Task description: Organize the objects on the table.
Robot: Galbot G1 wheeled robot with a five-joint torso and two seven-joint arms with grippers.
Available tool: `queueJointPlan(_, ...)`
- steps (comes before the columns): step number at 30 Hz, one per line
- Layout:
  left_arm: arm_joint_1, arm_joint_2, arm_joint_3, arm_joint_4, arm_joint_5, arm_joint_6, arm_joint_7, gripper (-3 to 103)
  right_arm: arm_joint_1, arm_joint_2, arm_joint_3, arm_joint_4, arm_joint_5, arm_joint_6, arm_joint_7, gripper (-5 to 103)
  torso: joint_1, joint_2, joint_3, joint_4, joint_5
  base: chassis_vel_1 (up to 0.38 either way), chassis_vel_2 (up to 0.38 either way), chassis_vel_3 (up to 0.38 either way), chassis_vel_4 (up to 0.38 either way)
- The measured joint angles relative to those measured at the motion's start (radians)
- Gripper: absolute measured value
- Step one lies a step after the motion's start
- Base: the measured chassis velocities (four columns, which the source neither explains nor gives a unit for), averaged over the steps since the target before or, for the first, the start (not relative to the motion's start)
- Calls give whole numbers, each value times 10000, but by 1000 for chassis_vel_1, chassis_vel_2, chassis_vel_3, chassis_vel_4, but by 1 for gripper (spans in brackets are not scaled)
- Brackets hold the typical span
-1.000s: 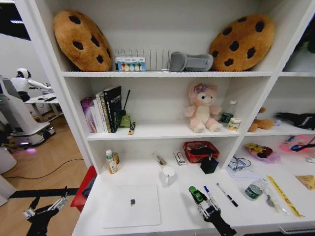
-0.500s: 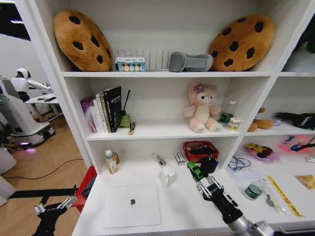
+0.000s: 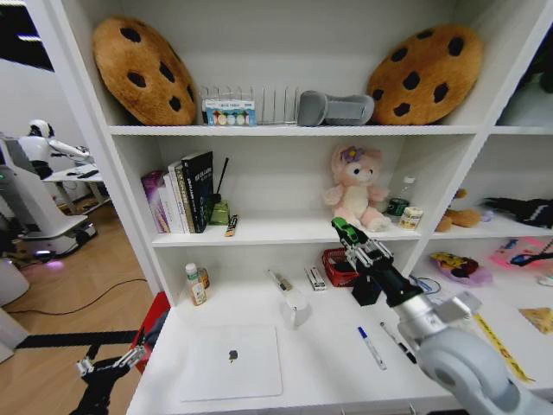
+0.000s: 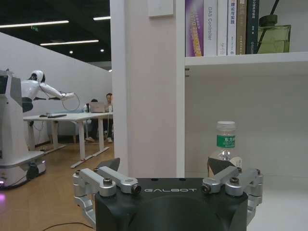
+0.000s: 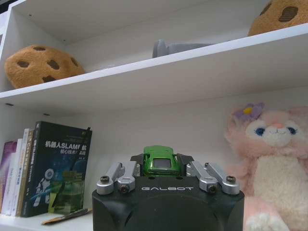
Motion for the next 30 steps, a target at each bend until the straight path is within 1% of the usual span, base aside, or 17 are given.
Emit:
queueJointPlan(1,-29,45,54,-49,48,56,-23,100,453,-263,-123,-261,300,-136,77,36,1,0,0,-2,0,0,0,0,0)
queueJointPlan(2,-29,45,54,-49,48,56,-23,100,453,-263,-123,-261,300,-136,77,36,1,0,0,-2,0,0,0,0,0)
queueJointPlan(6,-46,17,173,-192,263,167,-100,100,1336,-738,-510,-915,771,-502,171,36,1,-1,0,-5,0,0,0,0,0)
queueJointPlan(10,-44,-62,209,-240,343,214,-134,100,1759,-867,-874,-1243,833,-745,203,36,0,0,0,-6,0,0,0,0,0)
queueJointPlan(13,-45,-210,274,-313,492,261,-174,100,2767,-913,-1707,-1654,1233,-1241,483,36,0,0,-1,-3,-1,0,0,0,0)
queueJointPlan(14,-45,-210,274,-313,492,261,-174,100,2767,-913,-1707,-1654,1233,-1241,483,36,0,0,-1,-3,-1,0,0,0,0)
queueJointPlan(16,-26,-314,309,-367,582,279,-197,100,3454,-860,-2405,-2033,1382,-1385,569,36,0,0,-1,-2,-2,0,0,0,0)
queueJointPlan(17,-26,-314,309,-367,582,279,-197,100,3454,-860,-2405,-2033,1382,-1385,569,36,0,0,-1,-2,-2,0,0,0,0)
queueJointPlan(18,-9,-386,321,-402,644,286,-204,100,3985,-769,-2976,-2330,1502,-1450,611,36,0,0,0,-1,-1,0,0,0,0)
queueJointPlan(20,35,-474,324,-458,710,289,-215,100,4705,-564,-3774,-2789,1588,-1498,622,36,1,0,-1,-2,-1,0,0,0,0)
queueJointPlan(21,35,-474,324,-458,710,289,-215,100,4705,-564,-3774,-2789,1588,-1498,622,36,1,0,-1,-2,-1,0,0,0,0)
queueJointPlan(23,75,-558,320,-508,766,293,-227,100,5484,-253,-4626,-3305,1569,-1502,597,36,0,0,0,-3,-3,0,0,0,0)
queueJointPlan(24,75,-558,320,-508,766,293,-227,100,5484,-253,-4626,-3305,1569,-1502,597,36,0,0,0,-3,-3,0,0,0,0)
queueJointPlan(27,99,-678,303,-568,825,309,-260,100,6394,209,-5614,-3910,1400,-1494,540,36,0,0,-1,0,-2,0,0,0,0)
queueJointPlan(28,99,-678,303,-568,825,309,-260,100,6394,209,-5614,-3910,1400,-1494,540,36,0,0,-1,0,-2,0,0,0,0)
queueJointPlan(30,105,-790,305,-579,892,320,-277,100,7001,566,-6373,-4305,1331,-1487,523,36,0,0,-1,-3,-2,0,0,0,0)
